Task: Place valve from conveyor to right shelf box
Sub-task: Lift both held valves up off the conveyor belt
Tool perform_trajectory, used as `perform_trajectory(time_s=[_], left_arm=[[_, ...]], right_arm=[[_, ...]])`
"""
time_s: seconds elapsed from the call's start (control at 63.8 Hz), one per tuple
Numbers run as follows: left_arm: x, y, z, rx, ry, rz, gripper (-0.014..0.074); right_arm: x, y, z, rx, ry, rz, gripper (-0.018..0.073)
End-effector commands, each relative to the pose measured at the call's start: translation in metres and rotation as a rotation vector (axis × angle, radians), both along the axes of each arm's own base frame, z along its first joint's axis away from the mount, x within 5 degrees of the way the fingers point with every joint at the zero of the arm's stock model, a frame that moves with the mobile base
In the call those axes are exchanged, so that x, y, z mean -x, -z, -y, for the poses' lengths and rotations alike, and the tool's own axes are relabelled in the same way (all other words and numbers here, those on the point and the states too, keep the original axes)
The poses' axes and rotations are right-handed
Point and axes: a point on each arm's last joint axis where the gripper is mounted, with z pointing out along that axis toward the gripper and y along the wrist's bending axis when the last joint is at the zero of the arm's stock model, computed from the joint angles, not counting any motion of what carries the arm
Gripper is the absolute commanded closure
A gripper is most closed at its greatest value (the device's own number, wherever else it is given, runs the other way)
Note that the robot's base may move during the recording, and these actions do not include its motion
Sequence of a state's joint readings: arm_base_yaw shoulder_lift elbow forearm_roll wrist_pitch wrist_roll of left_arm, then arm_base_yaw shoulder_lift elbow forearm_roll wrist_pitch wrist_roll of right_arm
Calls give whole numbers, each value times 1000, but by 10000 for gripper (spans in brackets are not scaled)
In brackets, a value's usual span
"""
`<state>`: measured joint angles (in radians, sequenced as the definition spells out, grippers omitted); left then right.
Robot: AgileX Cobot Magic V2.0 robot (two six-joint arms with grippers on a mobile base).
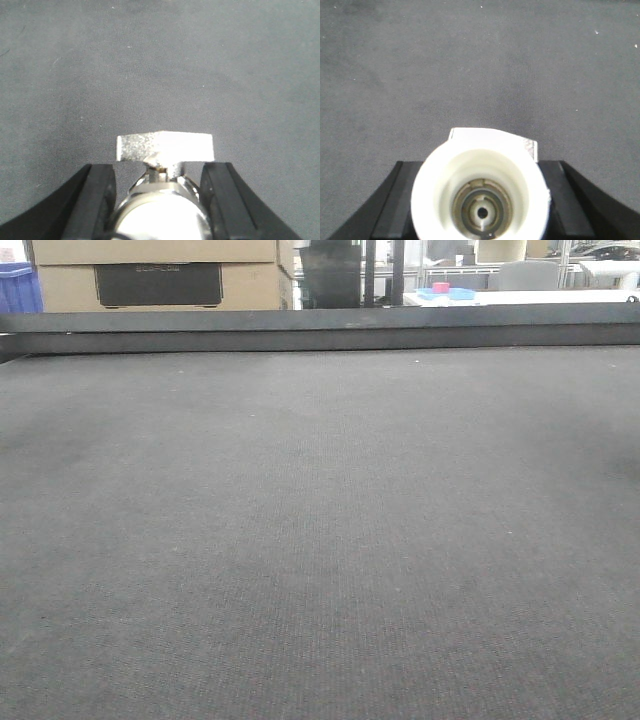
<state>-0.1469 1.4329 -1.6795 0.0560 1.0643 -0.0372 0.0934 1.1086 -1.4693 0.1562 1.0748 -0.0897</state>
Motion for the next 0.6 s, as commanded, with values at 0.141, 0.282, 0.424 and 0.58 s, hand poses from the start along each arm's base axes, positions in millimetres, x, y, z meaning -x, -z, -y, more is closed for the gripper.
perform_trajectory(time_s=[0.141,0.282,0.424,0.58], left_arm=[[4,-11,2,14,7,69,708],[4,-11,2,14,7,69,708],[4,-11,2,14,7,69,708],[4,-11,2,14,7,69,708]], right_arm=[[2,-12,1,-11,9,94,711],[2,-12,1,-11,9,94,711],[2,-12,1,-11,9,94,711],[2,-12,1,-11,9,96,711]])
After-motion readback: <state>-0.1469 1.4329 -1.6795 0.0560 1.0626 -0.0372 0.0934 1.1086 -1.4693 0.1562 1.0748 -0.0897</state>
